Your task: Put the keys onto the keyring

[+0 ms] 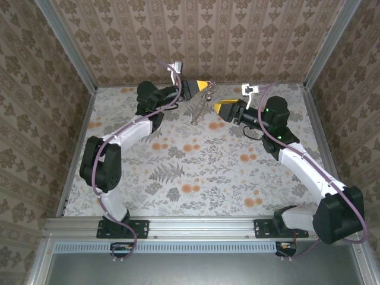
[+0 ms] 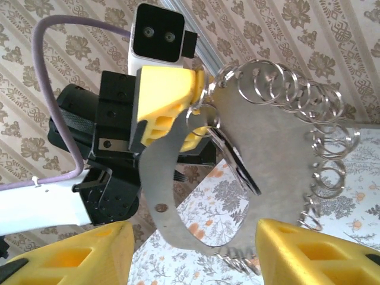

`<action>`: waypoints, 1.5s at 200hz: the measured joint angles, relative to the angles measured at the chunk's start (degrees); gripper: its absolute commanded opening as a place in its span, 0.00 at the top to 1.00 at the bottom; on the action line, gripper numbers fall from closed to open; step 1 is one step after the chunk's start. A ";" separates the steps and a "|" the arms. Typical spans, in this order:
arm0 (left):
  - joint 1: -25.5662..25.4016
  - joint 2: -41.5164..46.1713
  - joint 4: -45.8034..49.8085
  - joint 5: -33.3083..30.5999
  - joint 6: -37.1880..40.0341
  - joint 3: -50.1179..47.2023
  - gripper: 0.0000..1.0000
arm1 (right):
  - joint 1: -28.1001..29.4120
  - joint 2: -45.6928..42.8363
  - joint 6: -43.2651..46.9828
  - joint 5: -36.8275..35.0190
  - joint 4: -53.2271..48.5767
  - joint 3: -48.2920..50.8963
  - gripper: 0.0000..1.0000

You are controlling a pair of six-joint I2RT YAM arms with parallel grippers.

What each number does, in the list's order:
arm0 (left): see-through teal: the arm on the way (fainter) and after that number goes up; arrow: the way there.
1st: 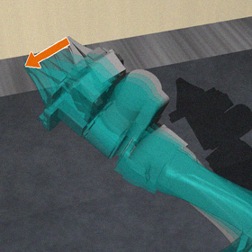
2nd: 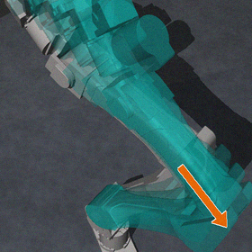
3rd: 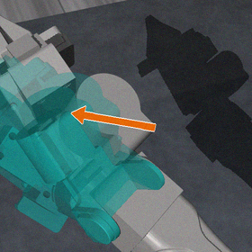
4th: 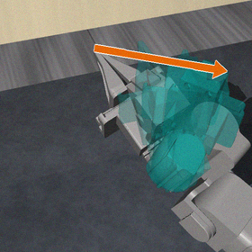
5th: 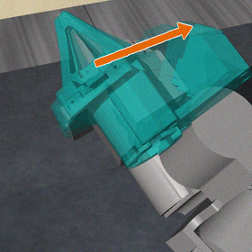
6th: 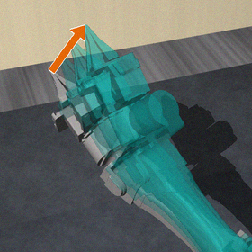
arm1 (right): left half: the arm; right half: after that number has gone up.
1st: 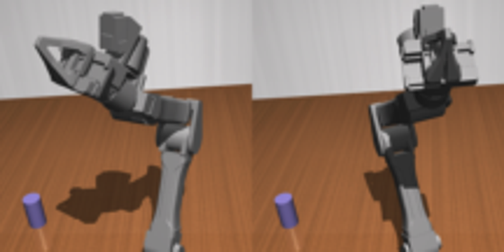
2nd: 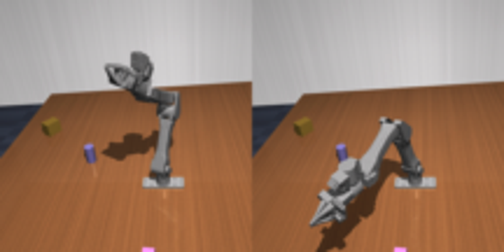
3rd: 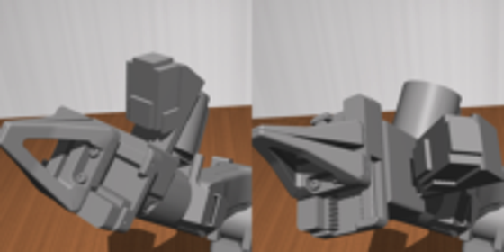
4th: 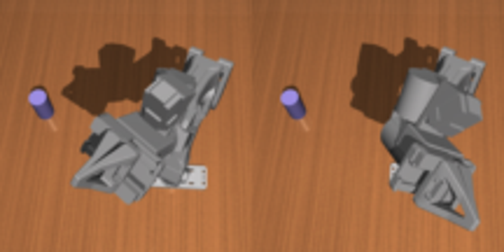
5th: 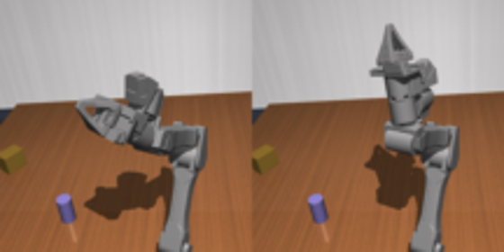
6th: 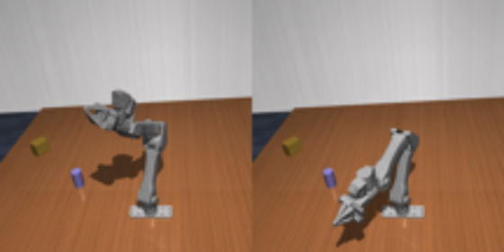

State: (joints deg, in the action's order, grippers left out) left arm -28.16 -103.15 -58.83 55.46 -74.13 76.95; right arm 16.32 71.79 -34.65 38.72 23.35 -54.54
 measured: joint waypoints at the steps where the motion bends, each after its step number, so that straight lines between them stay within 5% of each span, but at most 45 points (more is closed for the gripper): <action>1: 0.00 0.00 0.02 0.02 -0.02 0.00 1.00 | 0.00 0.07 0.02 0.00 0.00 0.00 0.42; 159: -1.11 0.00 -0.22 0.02 -0.50 1.27 1.00 | 0.00 9.33 -0.83 0.70 5.70 -6.80 0.42; 252: -1.11 0.00 -0.42 -0.02 -0.52 1.60 1.00 | 0.02 11.26 -4.46 3.13 9.53 -7.02 0.76; 300: -1.11 -0.11 -0.59 -0.02 -0.72 1.62 1.00 | 0.04 11.26 -5.22 3.76 11.04 -6.91 0.68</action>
State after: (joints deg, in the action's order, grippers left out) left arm -29.28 -103.26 -59.42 55.44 -74.85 78.56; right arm 16.36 83.05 -39.88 42.48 34.39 -61.45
